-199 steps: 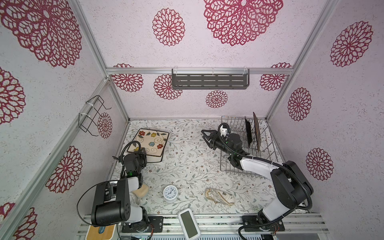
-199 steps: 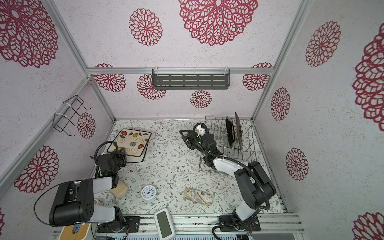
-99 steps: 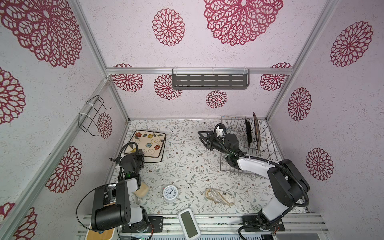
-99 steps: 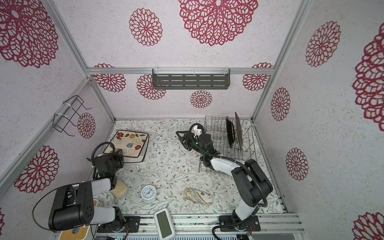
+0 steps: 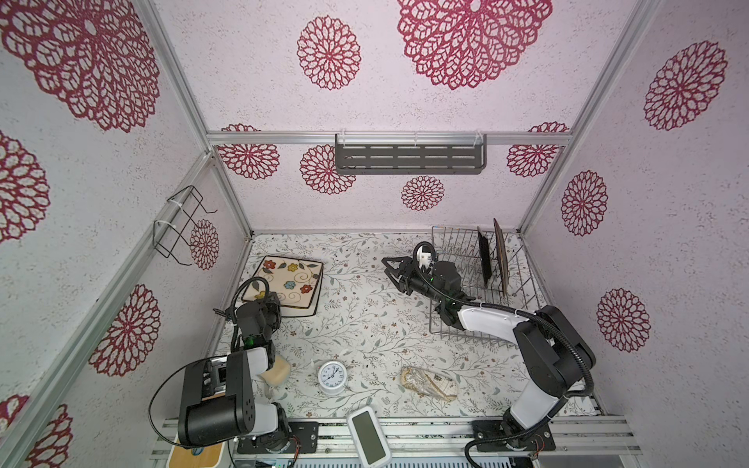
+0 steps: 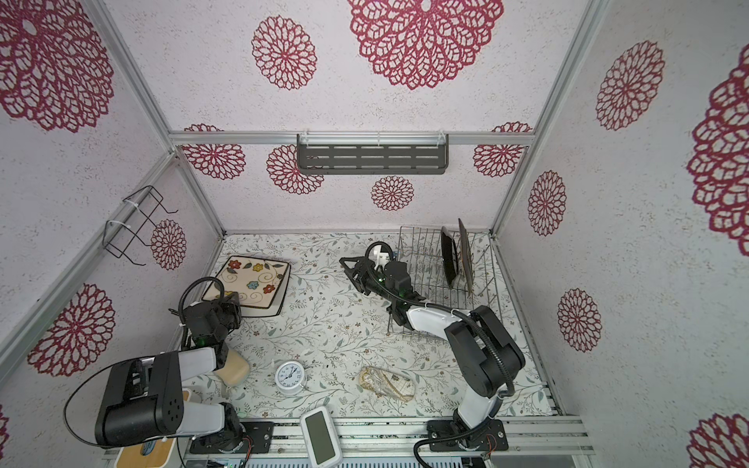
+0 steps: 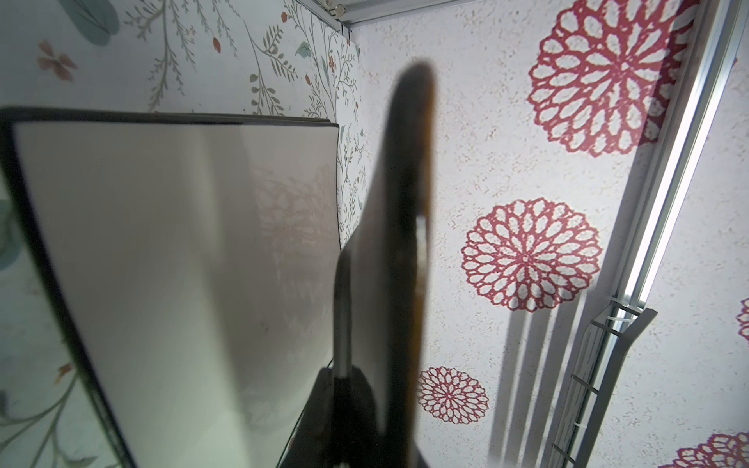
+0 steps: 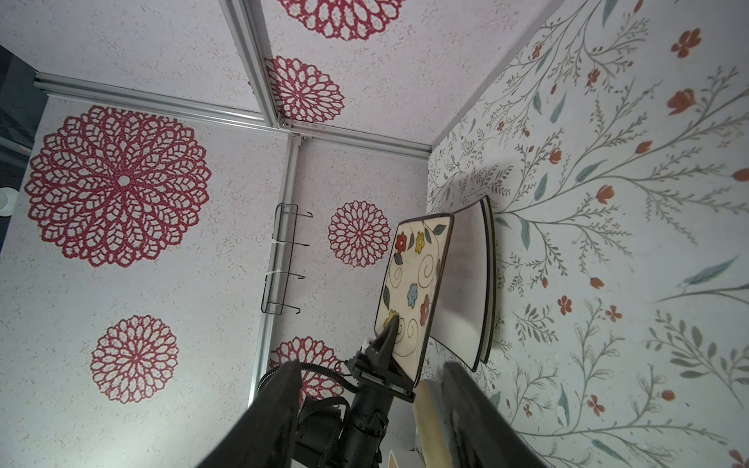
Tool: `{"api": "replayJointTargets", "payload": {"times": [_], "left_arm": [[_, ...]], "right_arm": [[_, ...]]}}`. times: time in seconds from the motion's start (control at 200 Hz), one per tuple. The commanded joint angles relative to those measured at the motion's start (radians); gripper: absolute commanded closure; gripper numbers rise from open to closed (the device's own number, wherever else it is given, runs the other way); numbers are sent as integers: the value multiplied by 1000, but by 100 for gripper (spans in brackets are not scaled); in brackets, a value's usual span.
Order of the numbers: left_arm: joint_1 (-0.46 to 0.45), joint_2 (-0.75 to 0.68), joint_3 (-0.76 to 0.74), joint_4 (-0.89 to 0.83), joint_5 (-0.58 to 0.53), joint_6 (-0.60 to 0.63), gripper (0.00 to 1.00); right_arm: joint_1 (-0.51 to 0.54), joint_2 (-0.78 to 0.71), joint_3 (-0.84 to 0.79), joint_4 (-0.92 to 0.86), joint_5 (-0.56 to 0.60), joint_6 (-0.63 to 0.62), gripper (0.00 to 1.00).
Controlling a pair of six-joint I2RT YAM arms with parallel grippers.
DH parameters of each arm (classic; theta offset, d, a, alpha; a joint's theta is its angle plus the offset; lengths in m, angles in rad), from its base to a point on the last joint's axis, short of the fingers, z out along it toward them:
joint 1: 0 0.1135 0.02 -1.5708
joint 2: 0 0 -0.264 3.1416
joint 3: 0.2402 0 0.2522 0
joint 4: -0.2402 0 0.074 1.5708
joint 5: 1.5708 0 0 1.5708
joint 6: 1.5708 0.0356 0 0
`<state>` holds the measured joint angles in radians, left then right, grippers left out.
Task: Unload the plates from the dish rack
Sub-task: 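Carry the plate over the stack with the left gripper while the right draws back, then lower the flowered plate onto the white plate stack with the left gripper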
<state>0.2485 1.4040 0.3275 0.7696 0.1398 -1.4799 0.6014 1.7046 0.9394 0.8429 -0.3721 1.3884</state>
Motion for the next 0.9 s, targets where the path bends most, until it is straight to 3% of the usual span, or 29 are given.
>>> {"api": "replayJointTargets", "payload": {"times": [0.0, 0.896], "left_arm": [[11, -4, 40, 191, 6, 1, 100], [16, 59, 86, 151, 1, 7, 100]], "right_arm": [[7, -5, 34, 51, -29, 1, 42], [12, 23, 45, 60, -37, 11, 41]]}}
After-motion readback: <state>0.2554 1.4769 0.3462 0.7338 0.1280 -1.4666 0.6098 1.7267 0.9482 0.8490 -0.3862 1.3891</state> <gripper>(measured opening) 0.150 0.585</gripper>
